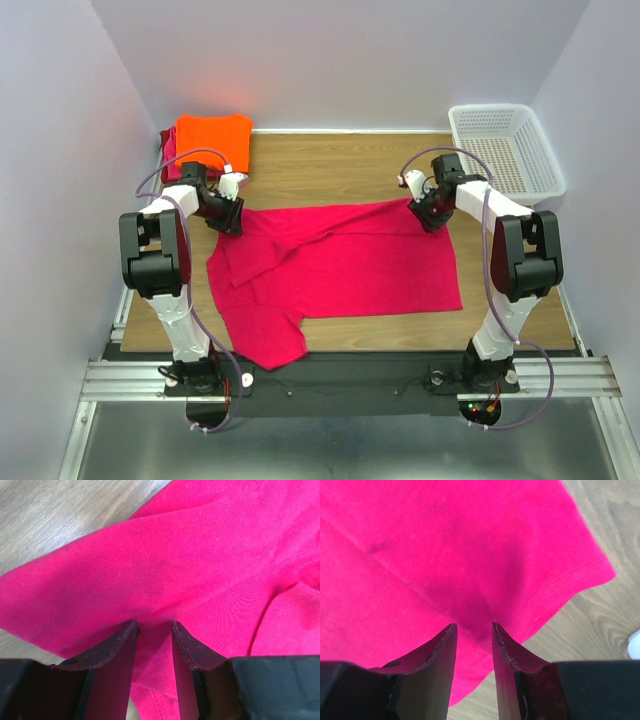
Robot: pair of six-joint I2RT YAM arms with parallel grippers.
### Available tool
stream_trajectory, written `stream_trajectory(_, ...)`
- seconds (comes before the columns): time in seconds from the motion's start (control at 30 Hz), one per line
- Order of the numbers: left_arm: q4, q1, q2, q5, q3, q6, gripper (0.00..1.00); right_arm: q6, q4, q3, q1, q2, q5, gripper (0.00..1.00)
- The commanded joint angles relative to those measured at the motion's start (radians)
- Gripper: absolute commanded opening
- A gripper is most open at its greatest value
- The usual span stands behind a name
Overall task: Fold and stack the t-shirts
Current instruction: Fold the tshirt
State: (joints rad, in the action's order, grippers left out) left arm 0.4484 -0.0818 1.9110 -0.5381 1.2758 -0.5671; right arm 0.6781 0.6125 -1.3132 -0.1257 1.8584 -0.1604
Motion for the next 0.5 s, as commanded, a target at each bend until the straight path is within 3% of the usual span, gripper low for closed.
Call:
stream_trajectory(0.0,0.007,-0.001,0.008,0.023,-0.001,-0.002,0.45,0.044,0.021,0.017,-0.002,-0.008,0.009,0.39)
stream_trajectory(0.47,0.015,-0.003,0.01,0.036,0.004,-0.008,0.45,0.075,0.038,0.0,0.008,0.042,0.035,0.35)
